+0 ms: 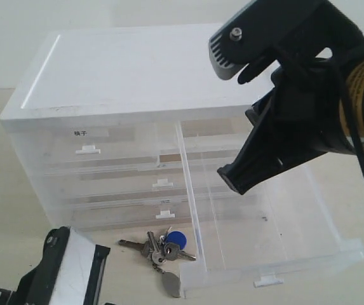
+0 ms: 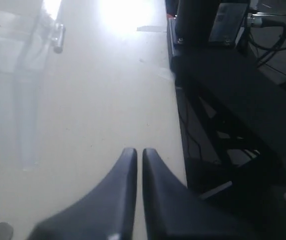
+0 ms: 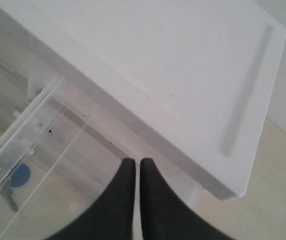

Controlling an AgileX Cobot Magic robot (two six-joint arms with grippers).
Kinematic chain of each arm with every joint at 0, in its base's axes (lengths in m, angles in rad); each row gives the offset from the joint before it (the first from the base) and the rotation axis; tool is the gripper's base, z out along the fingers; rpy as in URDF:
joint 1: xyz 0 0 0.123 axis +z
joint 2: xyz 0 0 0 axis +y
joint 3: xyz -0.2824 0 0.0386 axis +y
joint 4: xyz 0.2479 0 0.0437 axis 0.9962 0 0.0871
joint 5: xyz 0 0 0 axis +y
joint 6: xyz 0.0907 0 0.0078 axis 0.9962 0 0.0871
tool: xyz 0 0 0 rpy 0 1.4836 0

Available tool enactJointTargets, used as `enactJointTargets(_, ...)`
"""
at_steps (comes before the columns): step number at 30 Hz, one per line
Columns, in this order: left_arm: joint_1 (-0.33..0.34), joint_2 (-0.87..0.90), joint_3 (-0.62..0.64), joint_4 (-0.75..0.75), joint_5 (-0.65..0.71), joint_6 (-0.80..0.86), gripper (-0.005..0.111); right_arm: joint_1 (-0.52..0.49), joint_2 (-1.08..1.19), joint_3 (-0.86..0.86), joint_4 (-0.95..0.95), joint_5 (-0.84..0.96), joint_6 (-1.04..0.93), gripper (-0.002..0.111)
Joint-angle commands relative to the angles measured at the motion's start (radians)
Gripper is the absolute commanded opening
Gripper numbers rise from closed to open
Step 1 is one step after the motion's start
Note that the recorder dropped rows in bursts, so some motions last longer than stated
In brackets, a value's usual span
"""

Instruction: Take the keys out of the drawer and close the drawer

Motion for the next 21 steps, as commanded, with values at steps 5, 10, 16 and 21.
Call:
enactJointTargets(5,-0.003,0.112,-0.112,-0.063,-0.103,0.02,0.005,0.0,-0.008,0.006,-0.078,0.0,0.081,0.0)
enactJointTargets(10,-0.003,0.155,-0.178,-0.128,-0.028,0.032,0.005,0.0,-0.008,0.006,-0.078,0.022,0.075,0.0)
enactJointTargets(16,-0.003,0.152,-0.179,-0.395,-0.029,0.18,0.005,0.0,-0.008,0.006,-0.078,0.026,0.055,0.0)
enactJointTargets(21,-0.003,0.146,-0.182,-0.614,-0.063,0.288,0.005,0.0,-0.008,0.006,-0.073,0.026,0.055,0.0)
